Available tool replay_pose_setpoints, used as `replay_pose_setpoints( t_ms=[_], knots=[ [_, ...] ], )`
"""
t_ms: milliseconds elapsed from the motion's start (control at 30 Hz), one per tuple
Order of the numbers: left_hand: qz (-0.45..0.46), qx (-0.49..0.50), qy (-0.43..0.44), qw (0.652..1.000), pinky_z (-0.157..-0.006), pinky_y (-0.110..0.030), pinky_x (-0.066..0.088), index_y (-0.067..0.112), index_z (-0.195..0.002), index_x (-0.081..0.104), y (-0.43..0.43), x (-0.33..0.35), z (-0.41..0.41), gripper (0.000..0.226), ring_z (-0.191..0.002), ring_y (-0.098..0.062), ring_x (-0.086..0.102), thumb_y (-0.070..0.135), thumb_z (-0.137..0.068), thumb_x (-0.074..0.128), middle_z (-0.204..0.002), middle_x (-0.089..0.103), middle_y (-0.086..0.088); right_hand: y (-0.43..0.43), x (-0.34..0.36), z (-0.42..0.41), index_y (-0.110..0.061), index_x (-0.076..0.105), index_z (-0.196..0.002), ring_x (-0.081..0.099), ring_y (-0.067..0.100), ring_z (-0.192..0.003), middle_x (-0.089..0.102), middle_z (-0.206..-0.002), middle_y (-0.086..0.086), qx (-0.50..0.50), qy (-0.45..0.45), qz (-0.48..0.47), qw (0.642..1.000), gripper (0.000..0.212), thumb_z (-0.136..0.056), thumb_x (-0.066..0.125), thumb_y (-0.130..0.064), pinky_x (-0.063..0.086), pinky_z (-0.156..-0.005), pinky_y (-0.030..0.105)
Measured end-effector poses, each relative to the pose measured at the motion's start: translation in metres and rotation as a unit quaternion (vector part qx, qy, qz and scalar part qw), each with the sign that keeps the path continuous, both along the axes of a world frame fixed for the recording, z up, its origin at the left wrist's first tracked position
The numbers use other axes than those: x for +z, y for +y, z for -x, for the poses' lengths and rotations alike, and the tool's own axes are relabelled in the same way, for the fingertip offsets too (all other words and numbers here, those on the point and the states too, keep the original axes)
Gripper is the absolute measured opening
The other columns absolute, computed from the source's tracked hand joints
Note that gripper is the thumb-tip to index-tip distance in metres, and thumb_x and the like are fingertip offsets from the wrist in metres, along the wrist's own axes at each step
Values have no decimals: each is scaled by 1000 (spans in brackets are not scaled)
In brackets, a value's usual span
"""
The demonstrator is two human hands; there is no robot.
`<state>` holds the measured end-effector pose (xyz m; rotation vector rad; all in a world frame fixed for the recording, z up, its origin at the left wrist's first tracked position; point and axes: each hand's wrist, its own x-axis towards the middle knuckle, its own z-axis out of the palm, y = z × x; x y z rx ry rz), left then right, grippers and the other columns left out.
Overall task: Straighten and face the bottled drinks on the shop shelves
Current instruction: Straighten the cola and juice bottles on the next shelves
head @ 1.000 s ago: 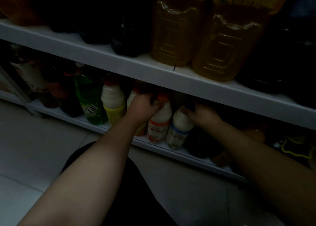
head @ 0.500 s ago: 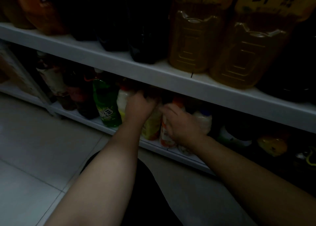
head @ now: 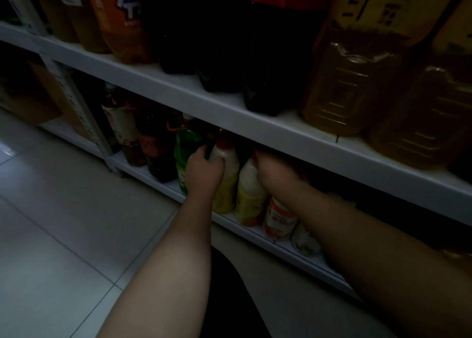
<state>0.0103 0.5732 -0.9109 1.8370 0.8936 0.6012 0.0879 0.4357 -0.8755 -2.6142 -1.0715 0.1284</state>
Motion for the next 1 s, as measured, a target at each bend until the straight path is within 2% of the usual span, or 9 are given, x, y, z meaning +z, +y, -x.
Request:
replay_pose_setpoints(
  t_ms=[200,367,433,467,500,567,667,900,1000],
  knots=[
    [-40,-84,2,996,-79,-31,43,24,-123,55,3,-9,-14,48,-105,-32,60,41,-80,63,-116,64,-9,14,-5,5,-12,57,-109,62,32,-88,65,-100,13,-16,-19,-32,999,24,-96,43,-26,49,-71,42],
    [-120,-13,79,989,-80,-42,48,14,-123,48,-2,-16,-29,82,-107,-37,53,70,-66,63,-118,57,-14,12,-8,0,-13,53,-120,56,37,-107,60,-117,16,-40,14,21,999,31,-98,42,-31,44,-85,44],
    [-148,19,95,984,-77,-42,45,12,-125,46,-6,-17,-33,82,-107,-37,52,66,-67,67,-119,56,-15,11,-10,4,-21,29,-145,28,30,-138,30,-151,9,-55,-59,13,997,47,-101,35,-35,19,-109,40],
    [-159,29,99,982,-76,-42,45,11,-124,47,-8,-16,-34,79,-106,-37,52,63,-69,69,-118,56,-15,9,-8,9,-26,17,-148,18,17,-142,17,-157,-1,-46,-112,-42,992,50,-102,30,-34,11,-111,31],
    [-167,35,98,981,-76,-41,45,11,-122,49,-8,-15,-35,73,-104,-37,53,59,-71,70,-116,58,-16,7,-5,9,-27,20,-147,25,11,-139,22,-155,-5,-32,-123,-80,989,47,-102,29,-32,21,-107,27],
    [-164,34,86,982,-74,-38,44,10,-113,55,-4,-13,-37,60,-99,-39,57,52,-74,70,-110,62,-17,2,0,8,-14,45,-132,51,26,-118,52,-133,10,-31,-26,-31,999,35,-101,37,-29,38,-87,32],
    [-122,-17,66,990,-73,-32,42,16,-113,57,8,-12,-35,55,-99,-39,61,53,-74,70,-109,66,-15,0,3,10,-8,47,-133,46,30,-123,51,-134,14,-96,-18,72,993,49,-97,43,-41,28,-103,32],
    [19,-227,24,974,-84,-25,41,23,-133,48,36,-14,-31,67,-111,-19,55,32,-75,78,-127,57,-3,6,6,11,-9,46,-134,46,29,-124,51,-134,14,-115,-100,114,982,52,-98,39,-45,26,-107,33],
    [-27,-238,-13,971,-85,-24,38,15,-132,49,29,-10,-33,58,-115,-22,53,25,-80,73,-128,55,-9,7,6,14,-8,48,-132,47,30,-122,54,-131,15,-112,-78,112,984,46,-99,37,-39,27,-106,33]
  ],
)
